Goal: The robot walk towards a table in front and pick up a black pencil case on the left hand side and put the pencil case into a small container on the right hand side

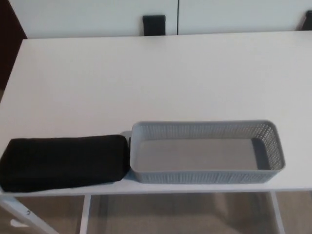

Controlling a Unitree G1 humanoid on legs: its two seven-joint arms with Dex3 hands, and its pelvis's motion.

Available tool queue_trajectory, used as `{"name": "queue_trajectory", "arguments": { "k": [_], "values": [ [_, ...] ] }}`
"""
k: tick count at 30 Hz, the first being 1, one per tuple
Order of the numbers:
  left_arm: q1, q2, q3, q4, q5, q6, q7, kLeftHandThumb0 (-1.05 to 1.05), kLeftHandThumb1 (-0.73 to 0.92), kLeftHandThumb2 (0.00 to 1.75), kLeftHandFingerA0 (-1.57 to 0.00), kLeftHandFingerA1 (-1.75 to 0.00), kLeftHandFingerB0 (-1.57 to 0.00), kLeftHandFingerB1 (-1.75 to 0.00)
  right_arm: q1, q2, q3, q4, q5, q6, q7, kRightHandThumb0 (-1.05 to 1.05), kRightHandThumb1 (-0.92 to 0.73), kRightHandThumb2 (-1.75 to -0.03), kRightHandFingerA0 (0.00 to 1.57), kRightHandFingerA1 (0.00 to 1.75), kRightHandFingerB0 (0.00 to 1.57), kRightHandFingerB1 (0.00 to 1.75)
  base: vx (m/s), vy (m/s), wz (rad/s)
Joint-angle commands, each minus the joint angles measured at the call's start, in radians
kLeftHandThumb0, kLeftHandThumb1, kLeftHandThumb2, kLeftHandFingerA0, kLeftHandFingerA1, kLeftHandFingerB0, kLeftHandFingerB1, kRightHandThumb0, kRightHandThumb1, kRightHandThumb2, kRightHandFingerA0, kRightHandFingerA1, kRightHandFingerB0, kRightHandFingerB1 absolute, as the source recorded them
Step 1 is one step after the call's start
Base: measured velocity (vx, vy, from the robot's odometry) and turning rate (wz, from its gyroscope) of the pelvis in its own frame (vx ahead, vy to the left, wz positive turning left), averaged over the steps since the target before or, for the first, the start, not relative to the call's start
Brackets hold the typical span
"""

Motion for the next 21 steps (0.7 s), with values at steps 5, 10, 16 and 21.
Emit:
{"name": "queue_trajectory", "arguments": {
  "k": [5,10,16,21],
  "values": [
    [0.005,0.029,-0.014,-0.009,0.005,0.001,-0.029,-0.26,0.51,0.55,-0.48,-0.47,-0.24,-0.32,0.003,0.001,-0.008,-0.004,0.013,0.042,-0.019,-0.58,-0.48,-0.55,0.83,0.6,0.65,0.47,-0.07,0.178,0.2],
    [-0.002,0.035,-0.023,-0.017,0.01,0.021,-0.024,-0.27,0.49,0.55,-0.55,-0.46,-0.26,-0.32,0.005,0.005,-0.014,-0.022,0.023,0.049,-0.004,-0.56,-0.48,-0.55,0.84,0.59,0.63,0.48,-0.13,0.019,-0.04],
    [-0.019,0.038,-0.021,0.009,0.006,0.014,-0.036,-0.28,0.48,0.55,-0.56,-0.46,-0.27,-0.32,0.006,0.002,-0.005,-0.036,0.01,0.045,-0.011,-0.55,-0.5,-0.56,0.9,0.55,0.62,0.49,-0.1,-0.002,0.02],
    [-0.044,0.046,-0.015,0.041,-0.011,0.005,-0.088,-0.24,0.52,0.55,-0.32,-0.48,-0.23,-0.33,-0.011,0.002,-0.016,0.005,0.019,0.019,0.0,-0.56,-0.5,-0.56,0.87,0.54,0.61,0.46,-0.09,-0.172,0.05]
  ]
}}
